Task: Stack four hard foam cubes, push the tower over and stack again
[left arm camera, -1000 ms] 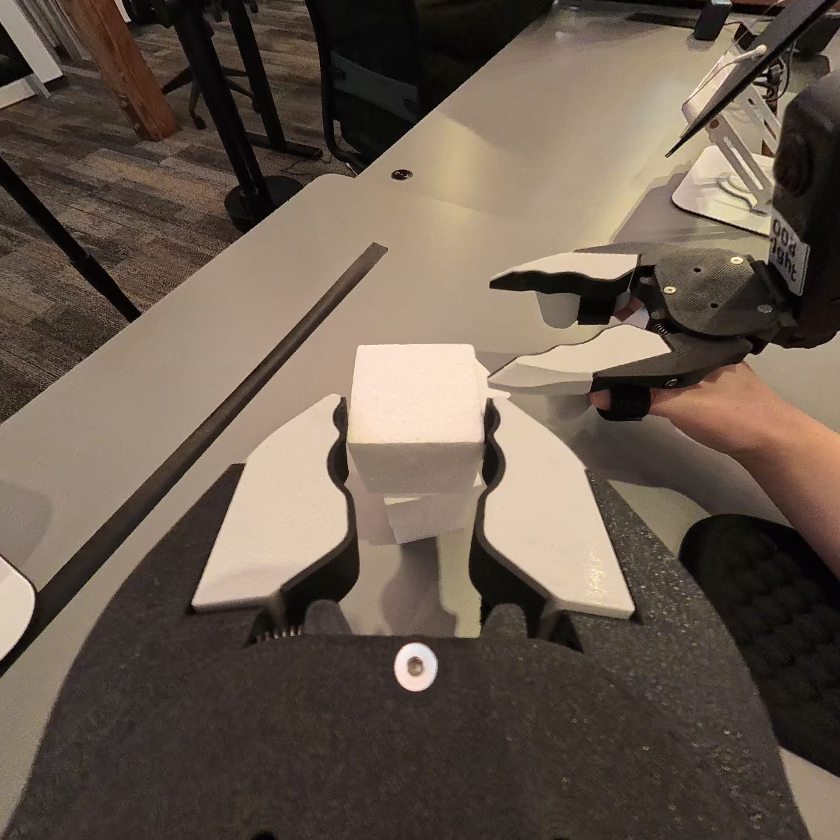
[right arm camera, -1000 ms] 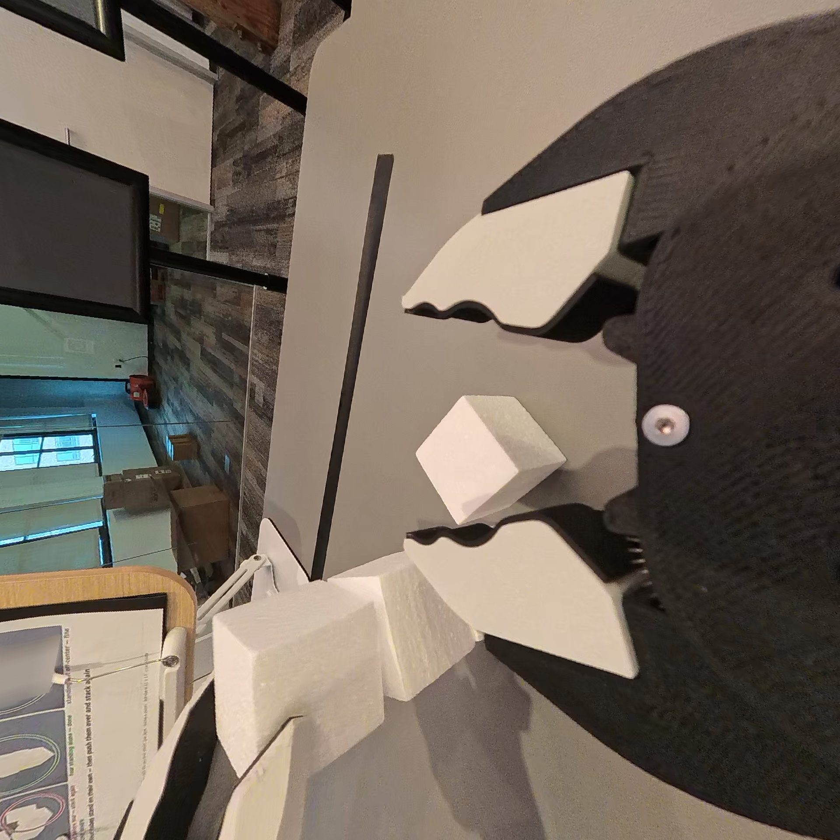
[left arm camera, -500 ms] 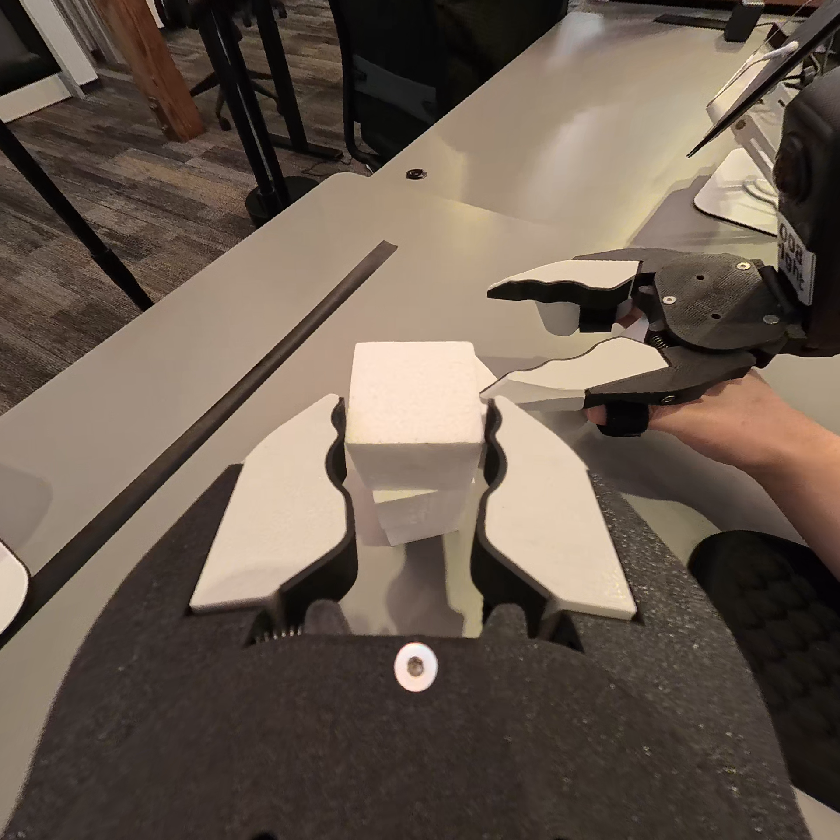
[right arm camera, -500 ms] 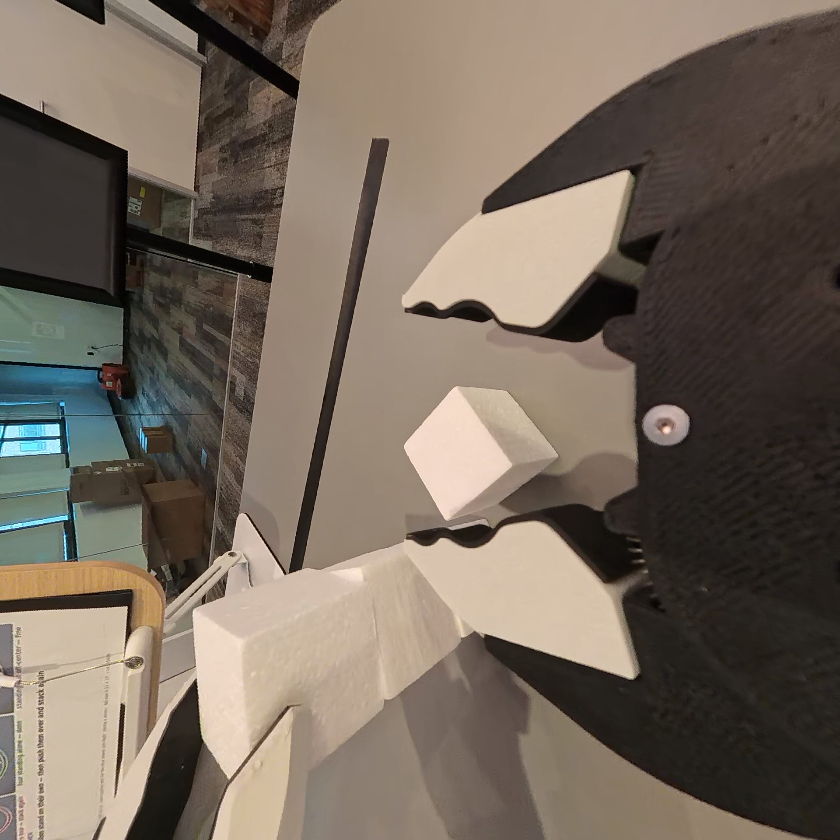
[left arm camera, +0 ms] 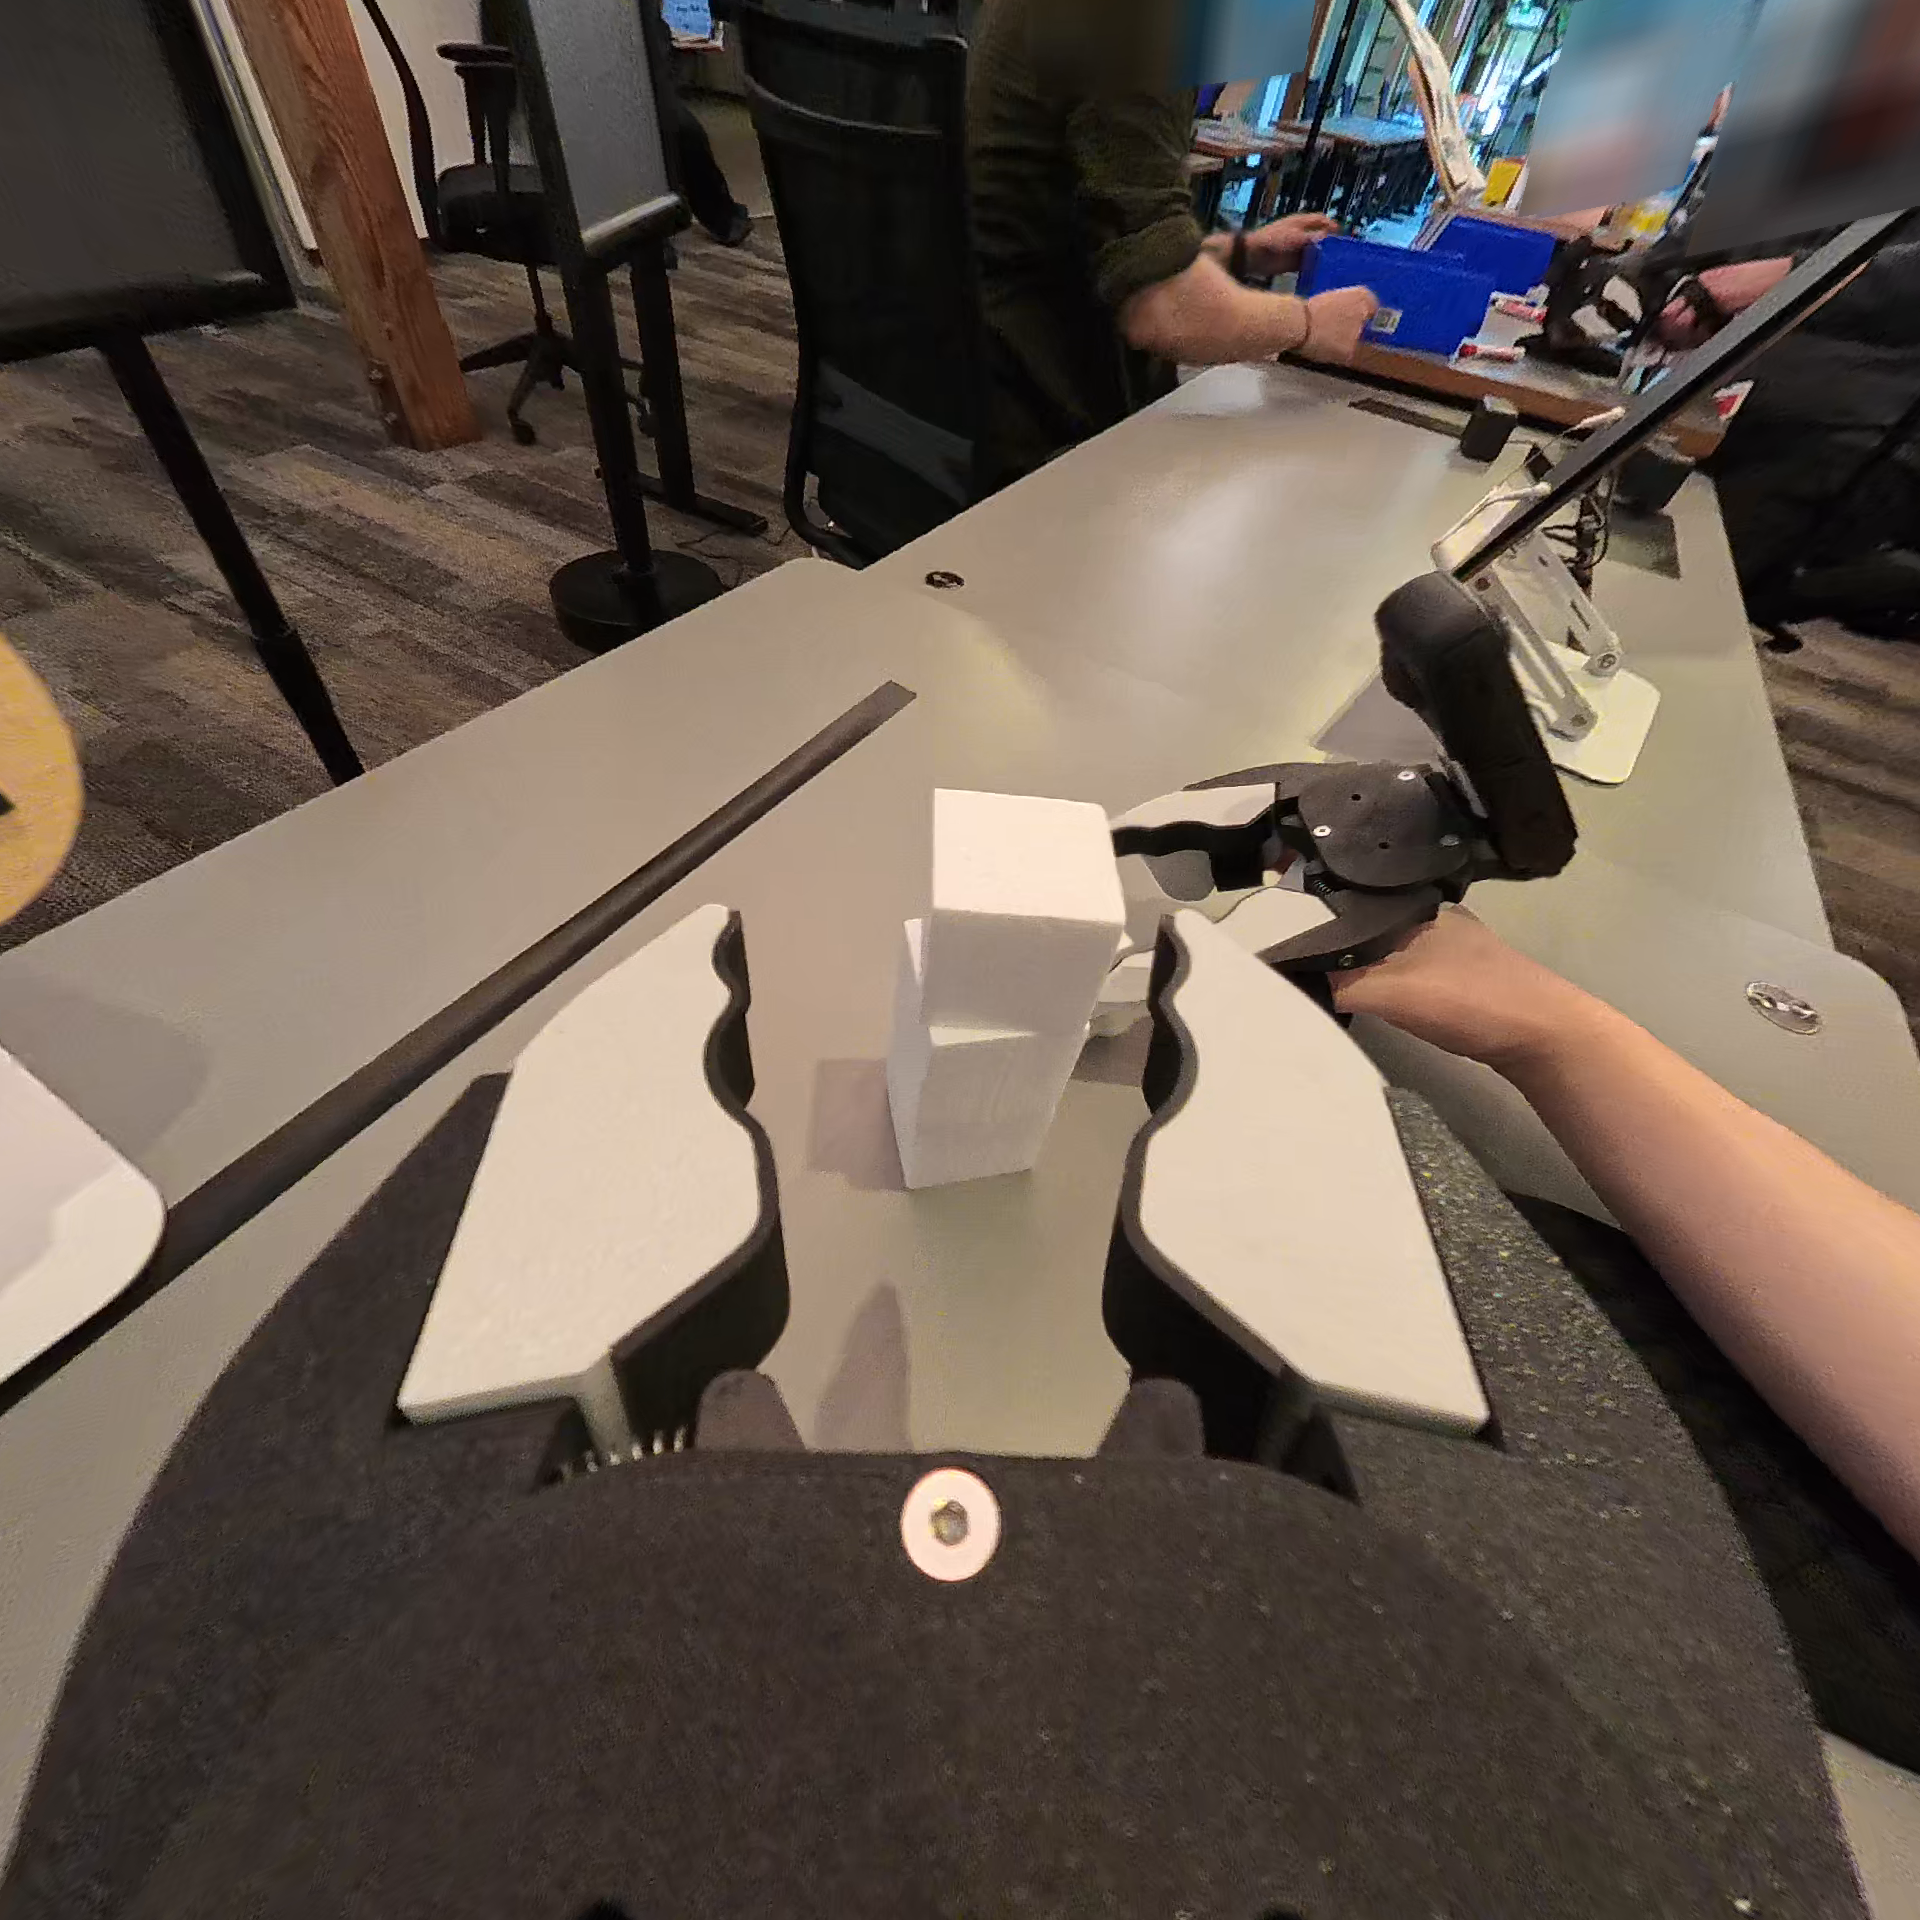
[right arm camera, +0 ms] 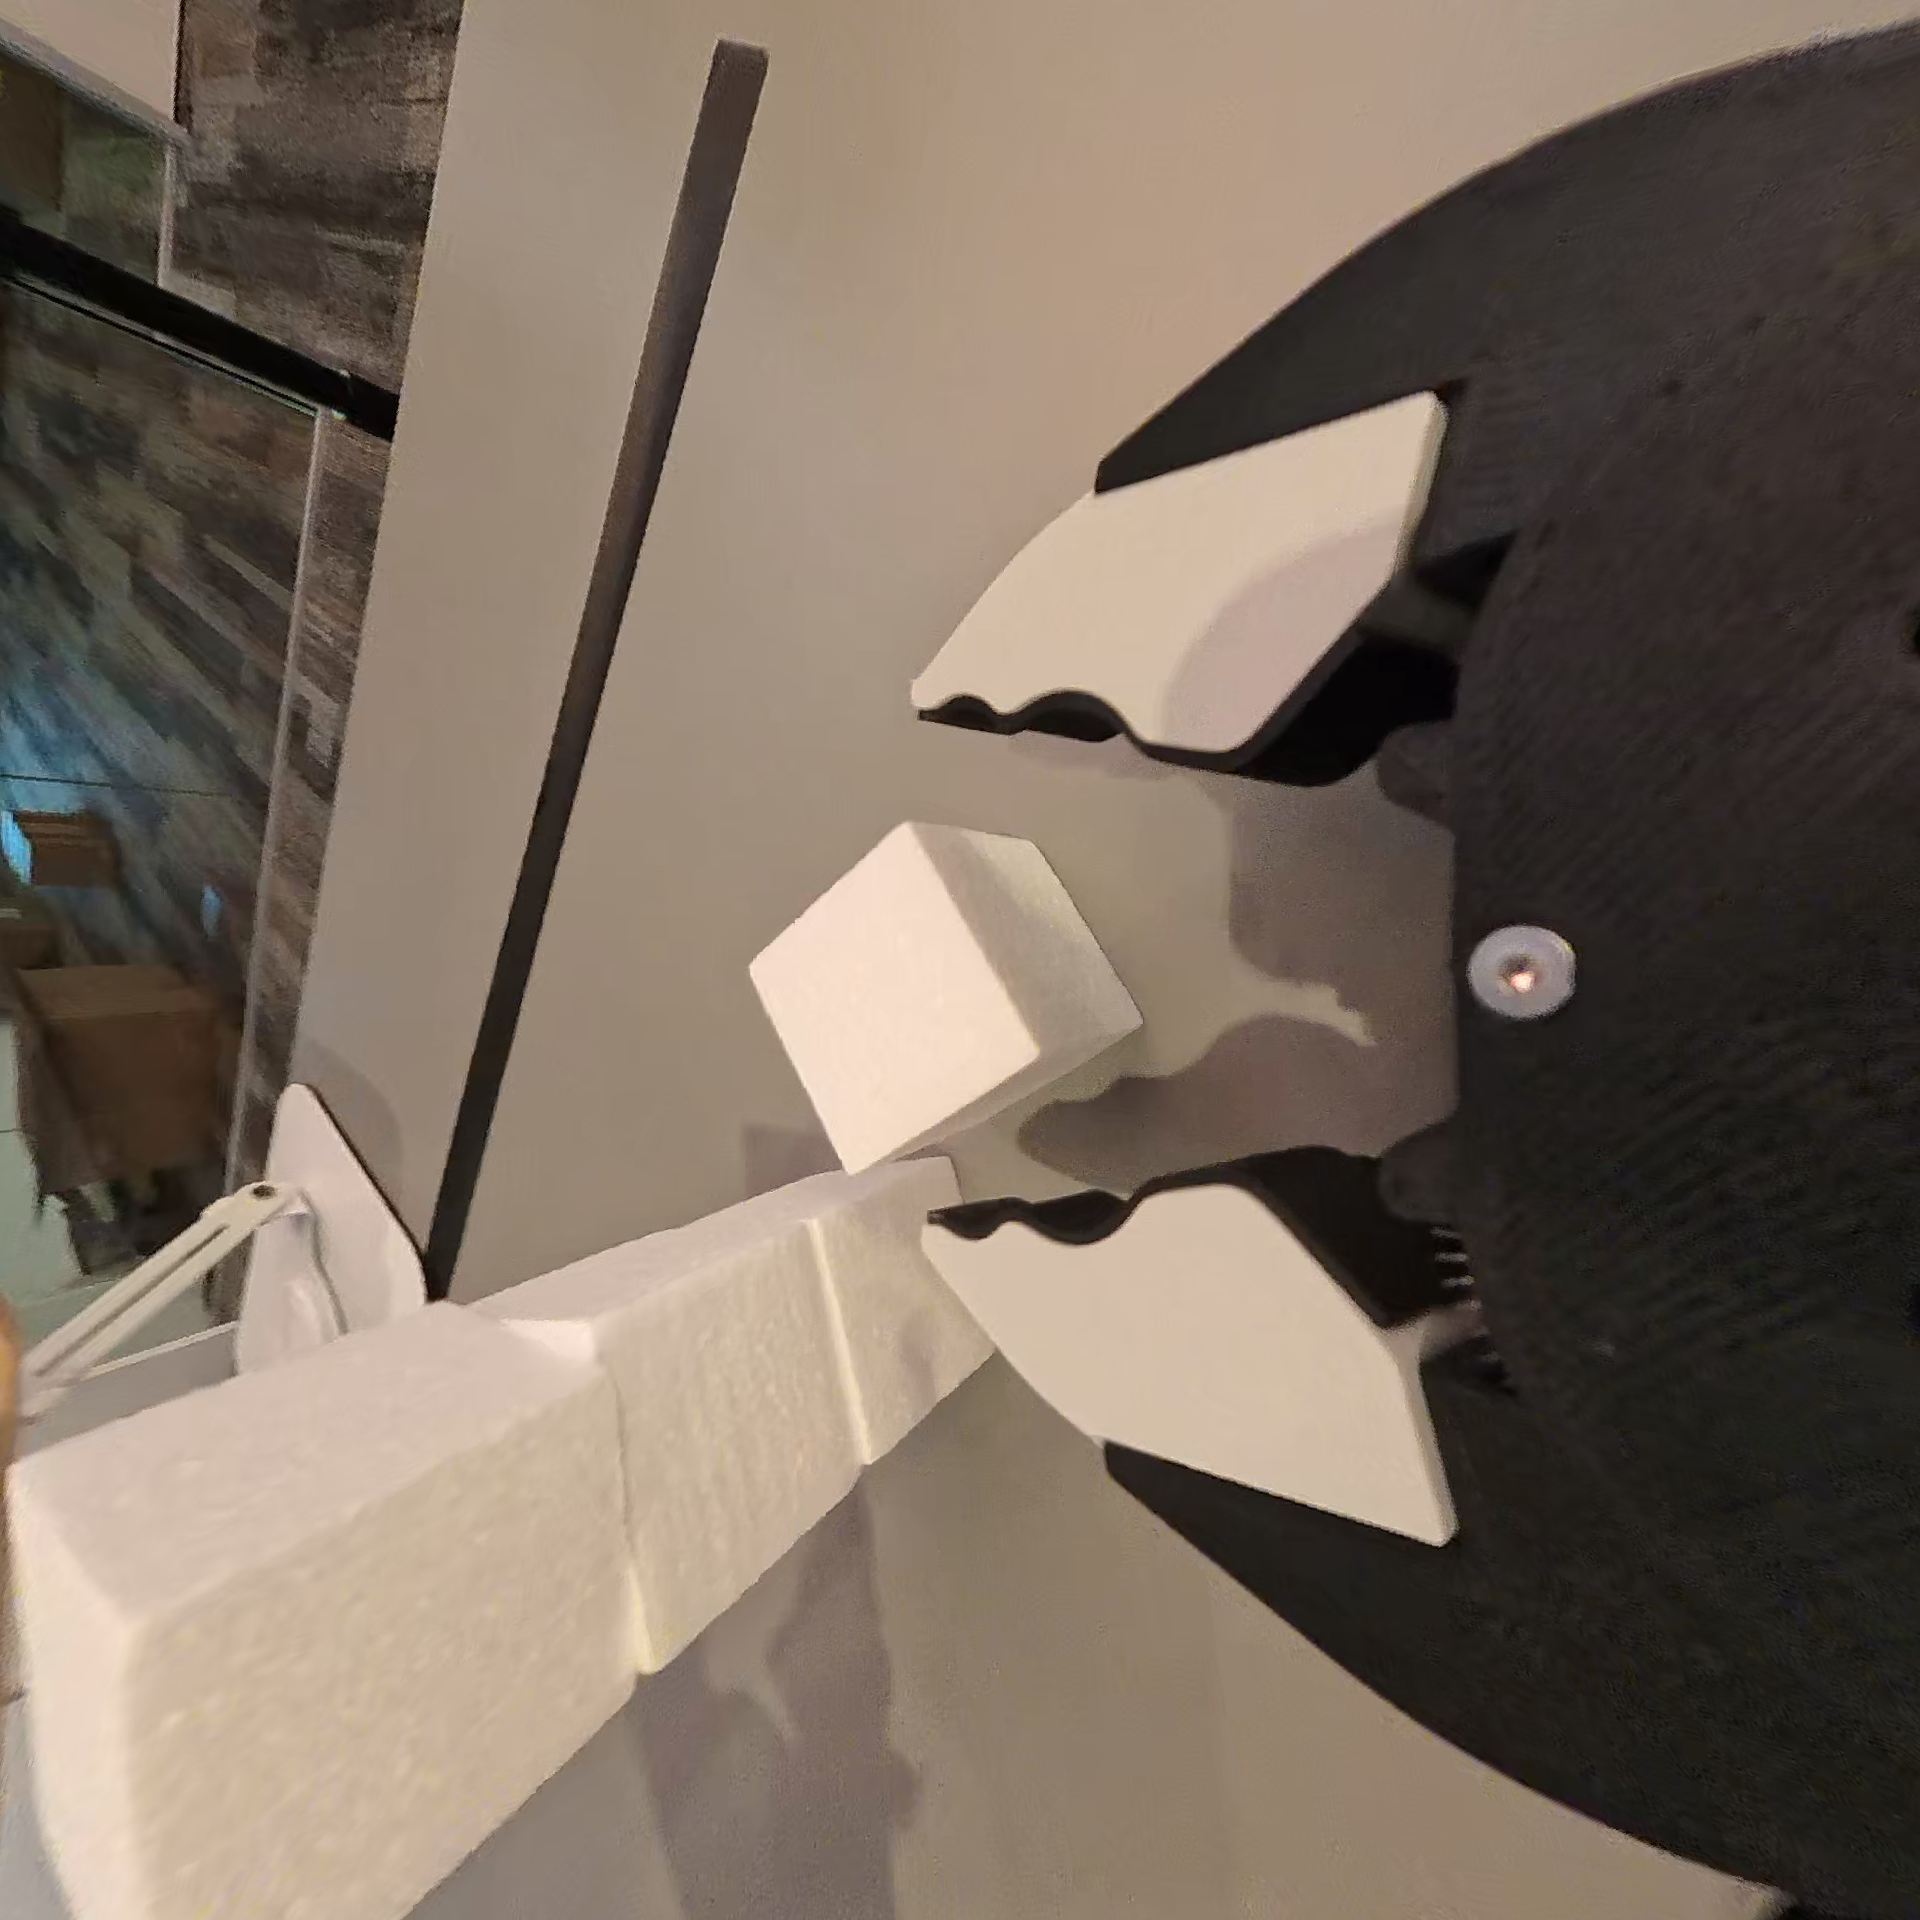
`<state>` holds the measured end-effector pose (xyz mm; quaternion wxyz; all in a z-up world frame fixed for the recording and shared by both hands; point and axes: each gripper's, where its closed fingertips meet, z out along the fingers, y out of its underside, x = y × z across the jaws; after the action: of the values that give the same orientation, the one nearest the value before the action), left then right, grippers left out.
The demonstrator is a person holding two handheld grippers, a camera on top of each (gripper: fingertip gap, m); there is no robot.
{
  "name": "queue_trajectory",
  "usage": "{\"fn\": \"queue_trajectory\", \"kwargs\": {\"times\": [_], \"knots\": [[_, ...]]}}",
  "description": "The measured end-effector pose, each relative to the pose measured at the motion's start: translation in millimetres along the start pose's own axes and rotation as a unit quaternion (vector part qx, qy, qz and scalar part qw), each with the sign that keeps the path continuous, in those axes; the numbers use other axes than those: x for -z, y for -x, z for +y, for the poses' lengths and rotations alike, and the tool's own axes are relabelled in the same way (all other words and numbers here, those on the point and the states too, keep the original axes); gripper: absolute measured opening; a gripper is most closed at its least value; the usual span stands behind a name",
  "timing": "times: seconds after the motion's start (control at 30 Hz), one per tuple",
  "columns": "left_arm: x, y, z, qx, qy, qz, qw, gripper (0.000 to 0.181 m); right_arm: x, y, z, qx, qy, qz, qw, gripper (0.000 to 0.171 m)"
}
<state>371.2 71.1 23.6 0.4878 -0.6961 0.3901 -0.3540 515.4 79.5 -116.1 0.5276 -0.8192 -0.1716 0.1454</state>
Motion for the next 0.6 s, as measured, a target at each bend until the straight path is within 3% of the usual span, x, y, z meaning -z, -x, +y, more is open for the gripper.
{"fn": "queue_trajectory", "kwargs": {"times": [0.17, 0.33, 0.6], "knots": [[19.3, 7.7, -2.1, 0.008, 0.005, 0.017, 1.0, 0.073, -9.1, -0.5, 10.1, -0.013, 0.045, -0.01, 0.999, 0.082], [31.6, 11.3, -3.8, 0.003, 0.006, 0.022, 1.0, 0.072, -17.6, 6.5, 25.4, 0.019, 0.107, -0.012, 0.994, 0.06], [59.5, 17.1, -15.0, 0.041, -0.024, 0.036, 0.998, 0.067, 8.6, -23.2, 19.7, -0.057, 0.074, 0.061, 0.994, 0.06]]}}
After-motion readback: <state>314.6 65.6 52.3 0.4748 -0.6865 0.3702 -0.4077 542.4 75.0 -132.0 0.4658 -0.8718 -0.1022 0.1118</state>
